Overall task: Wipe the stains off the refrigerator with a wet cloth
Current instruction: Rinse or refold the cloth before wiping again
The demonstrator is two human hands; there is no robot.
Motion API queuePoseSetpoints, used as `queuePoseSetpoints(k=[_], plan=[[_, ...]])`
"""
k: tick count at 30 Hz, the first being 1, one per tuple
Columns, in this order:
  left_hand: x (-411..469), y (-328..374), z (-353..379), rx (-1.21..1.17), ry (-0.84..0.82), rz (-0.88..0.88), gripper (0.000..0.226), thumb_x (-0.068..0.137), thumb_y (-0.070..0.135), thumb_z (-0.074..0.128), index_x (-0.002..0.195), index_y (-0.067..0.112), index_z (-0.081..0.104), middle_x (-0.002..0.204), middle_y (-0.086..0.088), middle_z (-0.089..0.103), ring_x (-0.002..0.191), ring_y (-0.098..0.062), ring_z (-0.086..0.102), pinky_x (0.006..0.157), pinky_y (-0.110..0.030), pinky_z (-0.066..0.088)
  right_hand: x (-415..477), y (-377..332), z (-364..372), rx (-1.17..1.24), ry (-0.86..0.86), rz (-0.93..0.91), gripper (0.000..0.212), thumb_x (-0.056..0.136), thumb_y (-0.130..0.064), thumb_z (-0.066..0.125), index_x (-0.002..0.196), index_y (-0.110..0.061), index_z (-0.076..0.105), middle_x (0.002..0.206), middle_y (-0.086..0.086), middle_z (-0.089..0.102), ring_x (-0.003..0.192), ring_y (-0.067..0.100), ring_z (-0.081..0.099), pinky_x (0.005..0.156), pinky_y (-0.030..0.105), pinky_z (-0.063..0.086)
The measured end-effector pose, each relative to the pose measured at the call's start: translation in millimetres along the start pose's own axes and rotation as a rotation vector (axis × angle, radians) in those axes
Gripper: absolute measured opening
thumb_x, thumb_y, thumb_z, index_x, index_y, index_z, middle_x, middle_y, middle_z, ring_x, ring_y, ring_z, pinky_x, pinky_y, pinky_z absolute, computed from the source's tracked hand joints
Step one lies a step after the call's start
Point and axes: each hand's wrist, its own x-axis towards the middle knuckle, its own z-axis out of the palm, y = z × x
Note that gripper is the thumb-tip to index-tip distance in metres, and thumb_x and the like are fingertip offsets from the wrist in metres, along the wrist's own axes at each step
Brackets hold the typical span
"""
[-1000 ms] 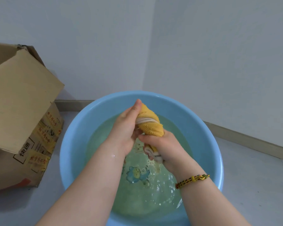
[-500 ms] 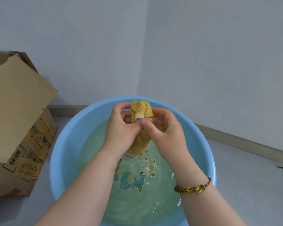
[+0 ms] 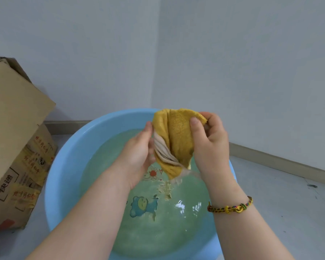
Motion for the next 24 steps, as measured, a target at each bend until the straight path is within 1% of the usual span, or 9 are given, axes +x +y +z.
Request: queuePoseSetpoints(k=[3, 5, 7, 12, 14, 15, 18, 21, 24], plan=[[-8.0, 0.8, 9.9, 0.170, -0.150, -0.035, 0.081, 0.060, 0.076, 0.049, 0.117, 0.018, 0.058, 0.117, 0.000, 0.065, 0.110, -0.018, 0.059, 0.097, -0.038, 0.042, 5.3, 0.9, -8.2, -0.020, 0.061, 0.025, 0.025, 0.092, -0.011, 0.049, 0.074, -0.028, 0.047, 0.059, -0.008, 0.041, 0.044, -0.004, 0.041, 0.045, 0.007, 0.032], [-11.1, -0.3, 17.9, 0.342, -0.086, 0.008, 0.054, 0.065, 0.058, 0.067, 0.106, 0.023, 0.061, 0.108, 0.004, 0.067, 0.106, -0.015, 0.060, 0.096, -0.036, 0.045, 7.6, 1.1, -13.0, -0.039, 0.105, 0.019, 0.026, 0.092, -0.012, 0.051, 0.073, -0.029, 0.046, 0.060, -0.010, 0.043, 0.046, -0.005, 0.042, 0.047, 0.007, 0.034], [-9.9, -4.4, 21.9, 0.400, 0.082, 0.092, 0.011, 0.081, 0.029, 0.065, 0.091, 0.026, 0.061, 0.096, 0.007, 0.068, 0.098, -0.013, 0.062, 0.091, -0.030, 0.047, 9.5, 0.8, -17.8, -0.007, 0.130, 0.022, 0.024, 0.091, -0.012, 0.053, 0.075, -0.030, 0.048, 0.064, -0.011, 0.048, 0.049, -0.005, 0.044, 0.050, 0.008, 0.035], [-8.6, -3.9, 24.8, 0.296, 0.153, 0.121, 0.017, 0.091, 0.013, 0.051, 0.083, 0.025, 0.061, 0.077, 0.004, 0.071, 0.079, -0.019, 0.067, 0.083, -0.040, 0.050, 10.3, 7.4, -35.2, -0.020, -0.221, 0.235, 0.014, 0.084, -0.025, 0.062, 0.097, -0.026, 0.056, 0.089, -0.011, 0.064, 0.080, 0.004, 0.061, 0.074, 0.019, 0.049], [-8.8, -5.1, 29.1, 0.270, 0.126, 0.100, 0.018, 0.091, 0.013, 0.049, 0.084, 0.023, 0.062, 0.075, 0.001, 0.071, 0.073, -0.020, 0.066, 0.081, -0.039, 0.048, 9.3, 10.3, -43.4, -0.087, -0.271, 0.315, 0.003, 0.086, -0.025, 0.060, 0.084, -0.025, 0.061, 0.083, -0.011, 0.066, 0.082, 0.008, 0.063, 0.078, 0.024, 0.050], [-8.6, -4.6, 29.2, 0.265, 0.129, 0.096, 0.017, 0.092, 0.012, 0.048, 0.085, 0.021, 0.061, 0.077, -0.002, 0.069, 0.072, -0.020, 0.065, 0.080, -0.038, 0.048, 10.7, 10.1, -46.7, -0.094, -0.244, 0.331, 0.011, 0.088, -0.022, 0.058, 0.077, -0.023, 0.061, 0.079, -0.009, 0.066, 0.080, 0.010, 0.063, 0.079, 0.028, 0.051], [-2.8, -2.9, 37.1, 0.196, 0.118, 0.061, 0.017, 0.092, 0.003, 0.045, 0.088, 0.017, 0.056, 0.083, -0.007, 0.064, 0.072, -0.019, 0.062, 0.071, -0.032, 0.052, 17.3, 6.8, -71.8, 0.037, -0.131, 0.387, 0.018, 0.091, -0.017, 0.054, 0.074, -0.020, 0.060, 0.069, -0.006, 0.066, 0.066, 0.011, 0.064, 0.067, 0.029, 0.054], [5.9, -7.0, 51.8, 0.167, 0.034, -0.001, 0.018, 0.089, -0.001, 0.049, 0.088, 0.016, 0.046, 0.073, -0.006, 0.061, 0.052, -0.011, 0.060, 0.049, -0.022, 0.051, 22.9, 9.5, -100.6, 0.124, -0.061, 0.480, 0.010, 0.089, -0.019, 0.057, 0.079, -0.019, 0.059, 0.069, -0.002, 0.065, 0.053, 0.007, 0.064, 0.050, 0.023, 0.055], [15.2, -29.1, 70.2, 0.198, 0.032, -0.059, 0.027, 0.087, -0.001, 0.054, 0.084, 0.021, 0.039, 0.073, -0.004, 0.059, 0.053, -0.012, 0.056, 0.047, -0.022, 0.048, 20.9, 29.4, -122.0, 0.114, -0.048, 0.691, 0.009, 0.089, -0.020, 0.057, 0.088, -0.012, 0.058, 0.073, 0.005, 0.064, 0.049, 0.013, 0.064, 0.042, 0.022, 0.053]])
